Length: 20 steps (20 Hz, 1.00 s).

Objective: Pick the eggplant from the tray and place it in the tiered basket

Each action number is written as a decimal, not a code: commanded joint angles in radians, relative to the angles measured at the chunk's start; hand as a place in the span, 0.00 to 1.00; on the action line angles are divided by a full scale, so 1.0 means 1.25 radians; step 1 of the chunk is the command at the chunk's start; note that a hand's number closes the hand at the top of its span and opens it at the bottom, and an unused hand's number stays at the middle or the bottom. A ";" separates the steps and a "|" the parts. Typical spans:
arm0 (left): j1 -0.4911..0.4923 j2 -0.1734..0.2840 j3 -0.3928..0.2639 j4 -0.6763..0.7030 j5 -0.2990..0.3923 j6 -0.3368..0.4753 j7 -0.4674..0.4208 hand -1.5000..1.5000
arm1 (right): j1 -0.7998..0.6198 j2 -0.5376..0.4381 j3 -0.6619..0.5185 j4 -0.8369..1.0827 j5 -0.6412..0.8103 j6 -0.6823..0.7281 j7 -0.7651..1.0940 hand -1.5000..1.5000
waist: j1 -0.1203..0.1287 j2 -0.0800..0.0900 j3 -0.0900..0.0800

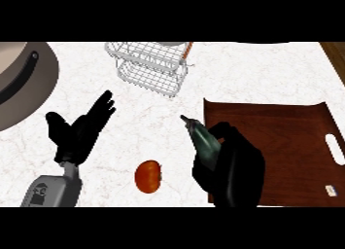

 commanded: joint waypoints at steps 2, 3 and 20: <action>-0.026 0.005 0.011 -0.003 0.001 0.009 0.023 0.50 | -0.111 0.014 0.038 -0.082 0.089 0.062 0.213 1.00 | -0.009 0.000 0.000; 0.003 -0.005 0.000 0.017 -0.001 -0.001 -0.008 0.50 | -0.122 0.014 0.049 -0.081 0.107 0.065 0.214 1.00 | -0.007 0.001 -0.001; -0.047 -0.009 -0.019 0.022 -0.010 -0.010 0.013 0.50 | -0.534 0.014 -0.196 0.092 -0.010 0.266 0.214 1.00 | 0.046 0.014 -0.001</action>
